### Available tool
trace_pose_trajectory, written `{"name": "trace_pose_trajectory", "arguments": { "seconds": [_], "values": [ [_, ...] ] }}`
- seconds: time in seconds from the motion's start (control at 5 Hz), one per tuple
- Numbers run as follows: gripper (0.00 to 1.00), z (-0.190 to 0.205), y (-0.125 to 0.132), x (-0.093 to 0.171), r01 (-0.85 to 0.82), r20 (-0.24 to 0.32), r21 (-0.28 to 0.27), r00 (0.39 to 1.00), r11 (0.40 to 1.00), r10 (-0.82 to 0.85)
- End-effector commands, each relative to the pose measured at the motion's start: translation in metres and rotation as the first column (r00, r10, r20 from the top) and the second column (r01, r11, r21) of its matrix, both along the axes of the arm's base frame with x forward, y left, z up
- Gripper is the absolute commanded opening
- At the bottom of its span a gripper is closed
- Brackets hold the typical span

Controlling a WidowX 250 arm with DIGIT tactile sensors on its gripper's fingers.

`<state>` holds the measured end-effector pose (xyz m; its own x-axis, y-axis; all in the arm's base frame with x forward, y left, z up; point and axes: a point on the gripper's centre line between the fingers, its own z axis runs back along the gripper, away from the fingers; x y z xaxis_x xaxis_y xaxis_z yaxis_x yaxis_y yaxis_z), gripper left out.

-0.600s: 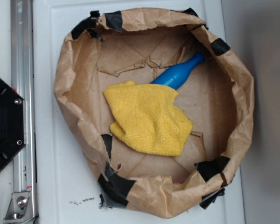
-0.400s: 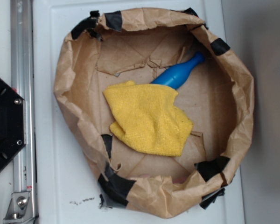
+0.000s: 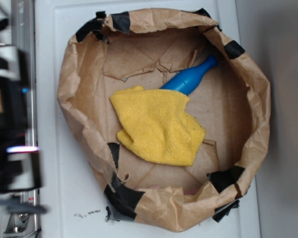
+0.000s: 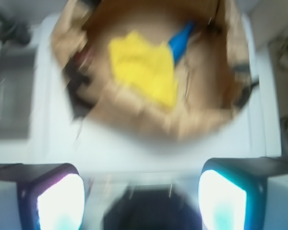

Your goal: Grab the yellow cloth.

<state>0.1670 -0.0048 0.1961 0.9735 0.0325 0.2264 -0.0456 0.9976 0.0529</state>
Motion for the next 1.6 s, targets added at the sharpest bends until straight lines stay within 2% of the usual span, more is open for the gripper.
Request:
{"name": "trace_pose_trajectory", "arguments": {
  "seconds": [0.0,0.2,0.4,0.6,0.8,1.0,1.2,1.4],
  "values": [
    [1.00,-0.055,0.031,0.103,0.079,0.075,-0.020,0.994,0.997,-0.077],
    [1.00,-0.088,0.028,0.131,0.141,0.024,-0.057,0.990,0.988,-0.139],
    [1.00,-0.108,0.001,0.134,0.259,-0.008,-0.053,0.966,0.964,-0.260],
    [1.00,-0.121,-0.033,0.113,0.490,-0.010,-0.053,0.871,0.870,-0.491],
    [1.00,-0.126,-0.036,0.097,0.599,-0.021,-0.089,0.797,0.796,-0.603],
    [1.00,-0.146,-0.032,0.107,0.562,-0.087,-0.072,0.819,0.824,-0.567],
    [0.64,-0.160,-0.021,0.113,0.513,-0.143,-0.035,0.847,0.857,-0.513],
    [0.00,-0.157,-0.009,0.115,0.463,-0.130,-0.053,0.875,0.885,-0.466]
  ]
}}
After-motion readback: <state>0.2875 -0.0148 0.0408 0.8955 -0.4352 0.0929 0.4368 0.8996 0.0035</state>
